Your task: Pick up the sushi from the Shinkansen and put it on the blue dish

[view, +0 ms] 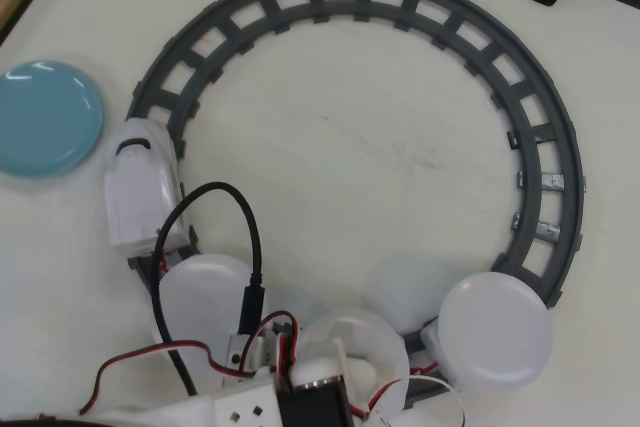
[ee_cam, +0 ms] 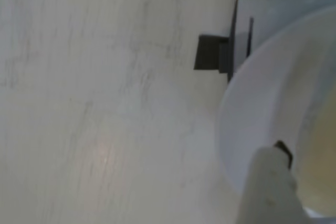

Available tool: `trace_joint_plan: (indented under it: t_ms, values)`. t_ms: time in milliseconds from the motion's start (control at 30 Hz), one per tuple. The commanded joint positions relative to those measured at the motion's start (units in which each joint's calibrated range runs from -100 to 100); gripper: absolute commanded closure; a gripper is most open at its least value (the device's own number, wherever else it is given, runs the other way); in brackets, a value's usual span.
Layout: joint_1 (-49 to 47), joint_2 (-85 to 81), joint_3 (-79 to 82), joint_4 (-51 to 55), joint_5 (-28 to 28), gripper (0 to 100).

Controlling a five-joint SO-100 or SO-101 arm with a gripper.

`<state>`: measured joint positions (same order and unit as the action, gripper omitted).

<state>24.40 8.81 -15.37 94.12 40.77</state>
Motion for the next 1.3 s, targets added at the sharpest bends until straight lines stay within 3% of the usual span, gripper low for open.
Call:
trace_joint_plan:
  t_ms: [0,1100,1267]
  values:
    - [-1.7,-0.4,1.3,0.0,0.0,68]
    - [-4.2,-0.8,14.6,-0.1,-1.0,68]
    - [-5.6,-1.3,17.0,-0.1,-1.4,81]
